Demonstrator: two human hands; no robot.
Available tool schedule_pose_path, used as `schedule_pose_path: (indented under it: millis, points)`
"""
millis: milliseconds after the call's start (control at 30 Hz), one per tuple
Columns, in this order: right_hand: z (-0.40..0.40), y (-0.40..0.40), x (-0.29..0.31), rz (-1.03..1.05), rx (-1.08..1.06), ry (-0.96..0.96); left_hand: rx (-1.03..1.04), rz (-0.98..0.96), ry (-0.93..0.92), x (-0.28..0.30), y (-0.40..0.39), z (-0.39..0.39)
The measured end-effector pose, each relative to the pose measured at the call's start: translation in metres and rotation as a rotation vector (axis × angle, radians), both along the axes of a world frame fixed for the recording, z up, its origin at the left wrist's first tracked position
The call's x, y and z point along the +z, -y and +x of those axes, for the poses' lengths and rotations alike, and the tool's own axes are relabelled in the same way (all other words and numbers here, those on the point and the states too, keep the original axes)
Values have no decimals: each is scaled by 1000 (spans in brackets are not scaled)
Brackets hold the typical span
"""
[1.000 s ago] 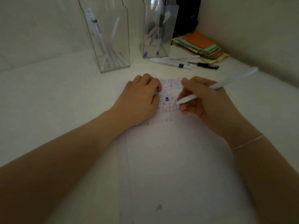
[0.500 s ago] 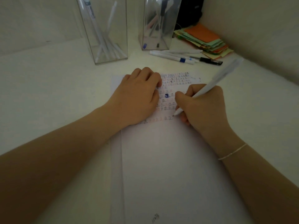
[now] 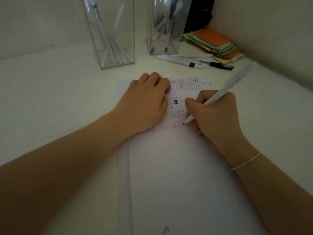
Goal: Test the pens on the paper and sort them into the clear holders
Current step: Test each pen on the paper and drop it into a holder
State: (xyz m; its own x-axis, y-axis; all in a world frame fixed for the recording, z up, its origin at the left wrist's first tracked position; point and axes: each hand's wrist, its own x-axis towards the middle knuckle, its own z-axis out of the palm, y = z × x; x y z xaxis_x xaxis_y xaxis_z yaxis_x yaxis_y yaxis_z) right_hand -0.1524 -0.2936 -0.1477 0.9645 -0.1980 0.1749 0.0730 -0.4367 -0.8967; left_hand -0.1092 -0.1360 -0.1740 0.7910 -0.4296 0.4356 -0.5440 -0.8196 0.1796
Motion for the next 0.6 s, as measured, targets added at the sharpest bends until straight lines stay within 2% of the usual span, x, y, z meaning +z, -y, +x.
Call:
schedule_pose_path:
  millis: [167, 333, 367, 467, 600]
  points:
    - [1, 1, -1, 19, 33, -6, 3, -1, -3, 1, 0, -1]
    - [3, 2, -3, -59, -8, 60, -2, -1, -2, 1, 0, -1]
    - [4, 4, -3, -6, -9, 50, -5, -2, -6, 2, 0, -1]
    - [4, 13, 3, 325, -2, 24, -10, 12, -21, 6, -1, -1]
    - [4, 16, 9, 609, 59, -4, -23, 26, 33, 17, 1, -5]
